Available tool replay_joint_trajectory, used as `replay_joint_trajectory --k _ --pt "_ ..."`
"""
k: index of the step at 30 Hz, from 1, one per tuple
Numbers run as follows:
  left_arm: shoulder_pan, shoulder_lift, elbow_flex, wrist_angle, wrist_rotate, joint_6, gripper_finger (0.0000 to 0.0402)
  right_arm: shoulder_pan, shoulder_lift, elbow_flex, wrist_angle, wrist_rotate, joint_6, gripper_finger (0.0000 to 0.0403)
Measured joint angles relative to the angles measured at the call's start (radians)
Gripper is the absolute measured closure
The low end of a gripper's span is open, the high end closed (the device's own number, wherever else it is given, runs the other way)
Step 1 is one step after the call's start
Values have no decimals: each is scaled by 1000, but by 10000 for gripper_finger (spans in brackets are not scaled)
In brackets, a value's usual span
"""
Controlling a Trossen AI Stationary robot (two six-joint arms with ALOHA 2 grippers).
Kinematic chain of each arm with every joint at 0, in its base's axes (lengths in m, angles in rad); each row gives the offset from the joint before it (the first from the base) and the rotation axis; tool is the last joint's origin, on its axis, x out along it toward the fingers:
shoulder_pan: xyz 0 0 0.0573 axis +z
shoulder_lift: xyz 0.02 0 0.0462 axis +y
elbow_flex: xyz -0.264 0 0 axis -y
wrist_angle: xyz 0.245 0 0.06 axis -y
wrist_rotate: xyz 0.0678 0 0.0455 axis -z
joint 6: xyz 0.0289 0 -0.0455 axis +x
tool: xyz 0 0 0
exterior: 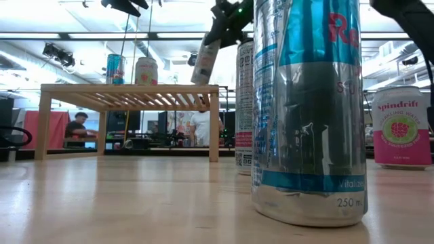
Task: Place canned beverage on shelf
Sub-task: Put the top white and yellow soda can on the shelf aligned with the pink and white soda can
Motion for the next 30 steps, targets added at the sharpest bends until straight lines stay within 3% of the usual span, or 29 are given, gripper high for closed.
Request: replay_joint_trajectory --k 22,30 --pt "-1 8 1 -17 1 31 88 12 16 1 -11 -13 -7 137" --pt "-4 68 2 -5 26 -12 88 21 15 1 -16 -17 1 137"
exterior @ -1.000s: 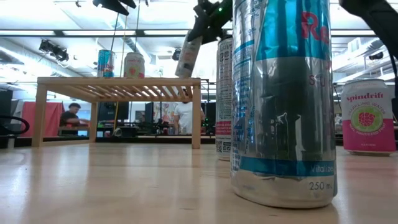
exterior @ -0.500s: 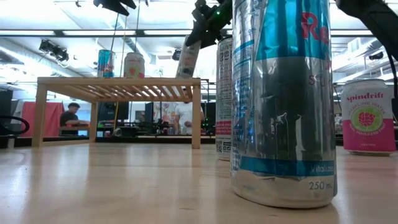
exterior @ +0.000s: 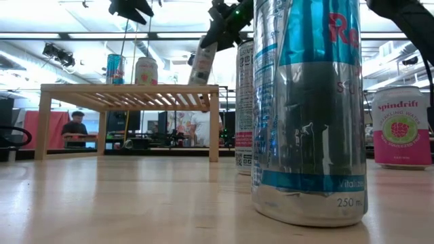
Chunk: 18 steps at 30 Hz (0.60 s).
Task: Place canned beverage on shelf
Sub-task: Put the top white and yellow soda can on the shelf aligned with the pink and white soda can
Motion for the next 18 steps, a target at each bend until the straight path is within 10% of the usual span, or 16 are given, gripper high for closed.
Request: replay_joint_trajectory --k 9,18 --pt "-2 51 -1 56 7 -283 88 23 -13 17 9 -62 -5 137" --pt "-65 74 -1 68 210 -166 88 41 -15 98 -40 -121 2 137"
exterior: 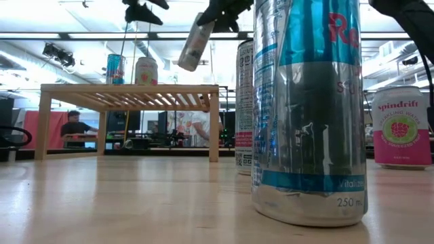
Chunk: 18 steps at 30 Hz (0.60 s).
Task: Place canned beverage on shelf
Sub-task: Put the top white and yellow soda can on the shelf aligned with the pink and white soda can
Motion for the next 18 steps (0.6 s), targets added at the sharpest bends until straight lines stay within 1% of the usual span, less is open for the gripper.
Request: replay_joint_trajectory --k 3,6,18 --pt "-30 19 -1 -3 0 39 88 9 0 17 -31 -10 8 137" --pt "-51 48 0 0 -1 58 88 16 0 18 -35 -46 11 137" --pt "-87 154 -1 53 0 108 88 26 0 18 -55 -85 15 137"
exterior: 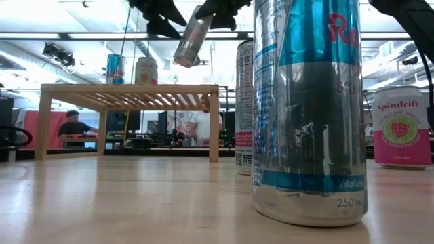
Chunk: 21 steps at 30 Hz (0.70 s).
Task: Place canned beverage on shelf
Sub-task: Put the top white and yellow soda can on the shelf aligned with the pink and white soda can
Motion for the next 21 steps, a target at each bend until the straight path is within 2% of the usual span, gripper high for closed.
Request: replay_joint_trajectory --k 6,21 --pt "-1 31 0 30 4 10 88 3 0 0 -26 -32 0 137" --pt "-1 33 0 45 9 -119 88 3 0 0 -10 -65 0 137"
